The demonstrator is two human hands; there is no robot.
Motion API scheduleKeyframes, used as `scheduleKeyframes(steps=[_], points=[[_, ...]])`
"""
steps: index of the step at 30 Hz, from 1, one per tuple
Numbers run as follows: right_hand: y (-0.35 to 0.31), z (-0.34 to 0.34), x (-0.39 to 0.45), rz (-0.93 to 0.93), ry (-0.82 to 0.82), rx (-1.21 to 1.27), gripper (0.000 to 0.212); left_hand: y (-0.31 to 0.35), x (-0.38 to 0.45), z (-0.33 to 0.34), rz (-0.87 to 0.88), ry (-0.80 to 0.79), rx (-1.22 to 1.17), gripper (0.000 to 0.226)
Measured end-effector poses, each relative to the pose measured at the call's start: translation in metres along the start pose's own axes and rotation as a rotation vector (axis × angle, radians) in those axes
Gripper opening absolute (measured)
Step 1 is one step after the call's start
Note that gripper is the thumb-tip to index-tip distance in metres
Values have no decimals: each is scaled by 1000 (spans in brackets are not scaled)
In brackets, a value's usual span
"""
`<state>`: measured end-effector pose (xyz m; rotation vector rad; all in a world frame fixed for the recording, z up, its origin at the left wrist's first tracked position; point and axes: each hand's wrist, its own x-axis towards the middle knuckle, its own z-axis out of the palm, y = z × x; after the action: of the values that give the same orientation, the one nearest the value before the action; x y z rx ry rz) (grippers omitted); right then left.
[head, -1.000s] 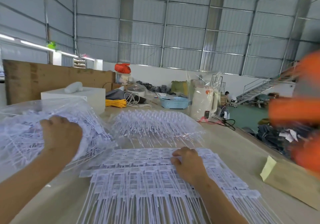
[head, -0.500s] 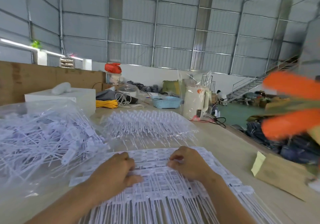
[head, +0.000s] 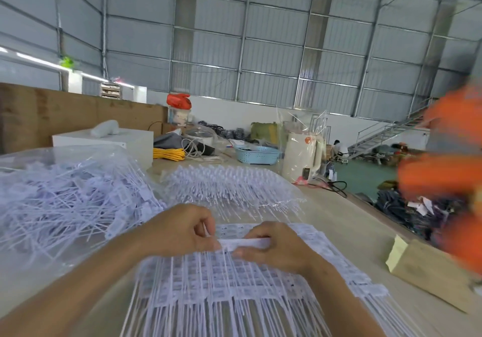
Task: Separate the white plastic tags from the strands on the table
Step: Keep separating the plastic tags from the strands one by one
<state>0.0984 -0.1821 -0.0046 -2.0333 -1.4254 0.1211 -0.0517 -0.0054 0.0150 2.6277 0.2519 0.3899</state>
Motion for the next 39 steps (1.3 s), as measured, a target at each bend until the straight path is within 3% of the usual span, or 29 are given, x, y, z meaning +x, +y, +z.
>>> scheduleKeyframes(steps=[3,7,10,13,15,18,21,23,26,32,36,39], points=[[-8,-11,3,-117,285,-181,26,-6,5,-21,-60,-178,-283,35],[0,-23,5,-153,488,-181,21,-21,8,-16,-91,32,-294,22],[24,-28,0,21,427,-451,40,-32,5,4,-145,51,-65,19],[37,-17,0,166,216,-664,42,-27,4,10,-156,136,-65,17],[25,-1,5,66,122,-552,38,-16,6,15,-99,217,-81,23],[-12,25,18,-107,85,-68,29,2,7,26,25,276,-163,15],[-29,32,27,-119,134,70,22,9,7,28,-99,316,-579,12],[-29,30,26,-117,151,86,23,11,4,26,-247,288,-875,7],[-27,30,23,-104,162,87,25,9,2,27,-339,245,-821,28],[-31,35,22,-93,18,218,26,22,3,37,-242,290,-631,42],[-32,37,21,-118,117,175,30,23,5,37,-332,299,-849,31],[-33,38,24,-170,226,60,18,25,7,32,-399,238,-986,29]])
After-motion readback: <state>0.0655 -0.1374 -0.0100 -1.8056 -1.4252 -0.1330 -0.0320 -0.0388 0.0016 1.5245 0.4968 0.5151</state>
